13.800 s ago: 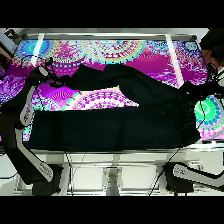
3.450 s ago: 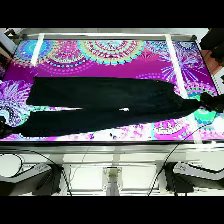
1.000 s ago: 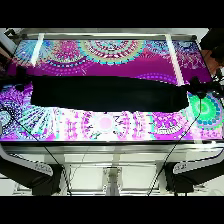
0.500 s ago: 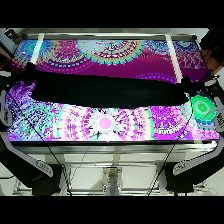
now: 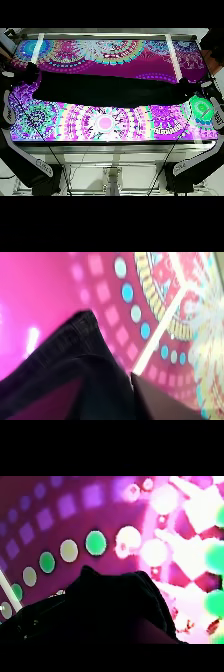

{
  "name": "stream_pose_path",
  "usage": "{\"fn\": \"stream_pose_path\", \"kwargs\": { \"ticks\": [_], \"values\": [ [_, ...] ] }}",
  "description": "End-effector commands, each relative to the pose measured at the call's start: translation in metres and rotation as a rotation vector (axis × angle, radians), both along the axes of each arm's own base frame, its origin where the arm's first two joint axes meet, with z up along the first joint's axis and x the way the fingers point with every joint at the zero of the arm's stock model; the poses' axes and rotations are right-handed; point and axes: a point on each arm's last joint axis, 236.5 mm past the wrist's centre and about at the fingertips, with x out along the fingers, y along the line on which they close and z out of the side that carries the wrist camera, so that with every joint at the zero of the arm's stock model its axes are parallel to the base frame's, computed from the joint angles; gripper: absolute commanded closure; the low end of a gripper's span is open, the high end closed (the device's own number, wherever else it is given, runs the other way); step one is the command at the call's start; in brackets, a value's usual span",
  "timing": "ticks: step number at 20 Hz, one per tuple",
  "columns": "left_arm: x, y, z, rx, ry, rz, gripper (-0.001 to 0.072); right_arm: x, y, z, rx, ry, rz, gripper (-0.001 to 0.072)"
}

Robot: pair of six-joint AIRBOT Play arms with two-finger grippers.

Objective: Fold the clothes and pants, and hang the long-sleeved shirts on hangers.

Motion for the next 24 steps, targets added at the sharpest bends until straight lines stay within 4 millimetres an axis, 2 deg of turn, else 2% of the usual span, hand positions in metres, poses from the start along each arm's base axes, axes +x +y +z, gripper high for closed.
{"fn": "stream_pose_path", "kwargs": {
  "ticks": [1,3,5,7,9,12,13,15,16,20,22,23,24],
  "values": [
    [0.005,0.002,0.008,0.066,-0.028,-0.036,0.0347,-0.004,0.006,-0.003,0.016,0.019,0.018,0.0474],
    [0.006,-0.001,0.014,0.092,-0.036,-0.075,0.0347,-0.003,0.01,0.002,0.027,0.023,0.036,0.0453],
    [0.0,-0.007,0.016,0.069,-0.019,-0.111,0.0346,0.002,0.015,0.021,0.024,0.015,0.089,0.0424],
    [-0.017,-0.006,0.018,0.09,0.03,-0.174,0.0347,0.002,0.015,0.051,-0.048,0.011,0.193,0.0225],
    [-0.043,-0.011,0.028,0.204,0.078,-0.34,0.0346,-0.015,0.013,0.076,-0.105,0.067,0.278,0.0223],
    [-0.082,-0.006,0.051,0.303,0.162,-0.45,0.0346,-0.065,0.018,0.094,-0.172,0.211,0.424,0.0223],
    [-0.1,-0.002,0.055,0.326,0.217,-0.482,0.0346,-0.08,0.02,0.097,-0.182,0.25,0.446,0.0223],
    [-0.145,0.015,0.046,0.347,0.381,-0.497,0.0346,-0.107,0.021,0.097,-0.204,0.31,0.463,0.0223],
    [-0.166,0.02,0.038,0.334,0.437,-0.501,0.0346,-0.119,0.025,0.093,-0.2,0.329,0.476,0.0222],
    [-0.222,0.023,-0.002,0.232,0.515,-0.439,0.0338,-0.163,0.05,0.069,-0.142,0.378,0.487,0.0222],
    [-0.235,0.023,-0.022,0.201,0.52,-0.43,0.0329,-0.176,0.057,0.066,-0.127,0.39,0.49,0.0221],
    [-0.23,0.019,-0.024,0.173,0.474,-0.422,0.0295,-0.18,0.061,0.068,-0.12,0.393,0.493,0.0211],
    [-0.218,0.015,-0.018,0.142,0.394,-0.412,0.0218,-0.181,0.064,0.071,-0.108,0.387,0.496,0.0139]
  ]
}}
